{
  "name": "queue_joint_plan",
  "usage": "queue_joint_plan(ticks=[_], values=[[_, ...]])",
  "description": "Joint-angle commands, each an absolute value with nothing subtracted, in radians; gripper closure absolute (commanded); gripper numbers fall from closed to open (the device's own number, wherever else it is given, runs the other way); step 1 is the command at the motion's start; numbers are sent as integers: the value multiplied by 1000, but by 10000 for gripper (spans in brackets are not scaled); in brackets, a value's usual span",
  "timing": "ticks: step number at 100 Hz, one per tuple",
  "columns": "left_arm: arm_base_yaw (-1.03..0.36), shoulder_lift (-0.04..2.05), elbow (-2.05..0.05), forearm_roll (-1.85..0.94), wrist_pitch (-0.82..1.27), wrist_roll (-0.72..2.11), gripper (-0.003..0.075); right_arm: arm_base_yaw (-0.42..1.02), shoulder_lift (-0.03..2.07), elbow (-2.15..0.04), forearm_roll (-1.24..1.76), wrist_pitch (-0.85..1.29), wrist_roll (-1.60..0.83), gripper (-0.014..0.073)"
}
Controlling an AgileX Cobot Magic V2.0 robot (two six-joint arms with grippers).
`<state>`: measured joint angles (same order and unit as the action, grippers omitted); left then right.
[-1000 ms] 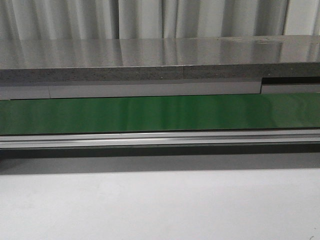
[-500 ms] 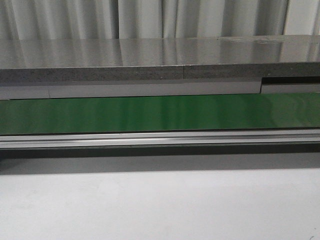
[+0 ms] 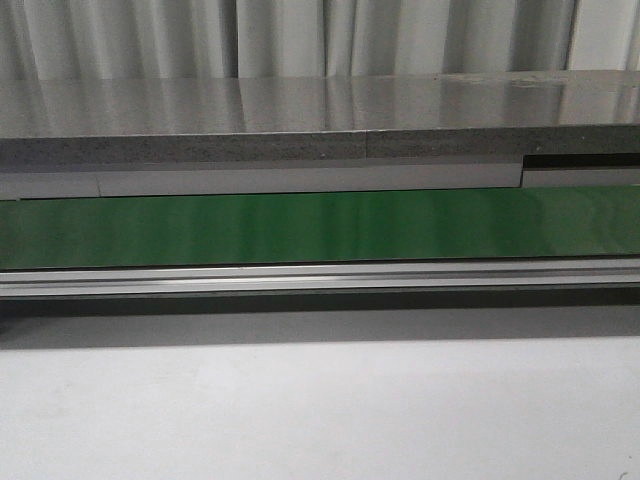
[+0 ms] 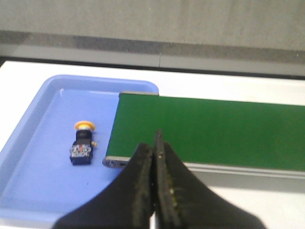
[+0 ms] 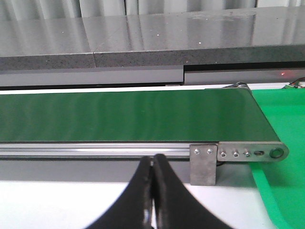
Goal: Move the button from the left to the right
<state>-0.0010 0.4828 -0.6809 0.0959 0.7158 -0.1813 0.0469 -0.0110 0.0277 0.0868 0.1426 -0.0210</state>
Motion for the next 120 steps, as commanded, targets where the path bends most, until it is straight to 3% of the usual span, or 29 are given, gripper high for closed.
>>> queue_joint_plan(ticks=[1,42,51,63,75,85,120], values=[[-7,576,-807,87,804,-189,741,47,-29,11,79,63,-21,660],[-7,722,-873,87,925,-189,739,47,-29,11,79,63,-21,660],[-7,722,-873,87,925,-189,703,47,-29,11,79,63,-21,660],[-7,722,-873,85,932,-157,508,47,-29,11,79,63,-21,660],[-7,722,-873,85,934,-136,154,47,-29,11,79,63,-21,660],[-7,722,-873,88,928,-136,13,47,-29,11,79,63,-21,660],[-7,722,-873,38,916,-138,84,47,-29,11,79,63,-21,660]])
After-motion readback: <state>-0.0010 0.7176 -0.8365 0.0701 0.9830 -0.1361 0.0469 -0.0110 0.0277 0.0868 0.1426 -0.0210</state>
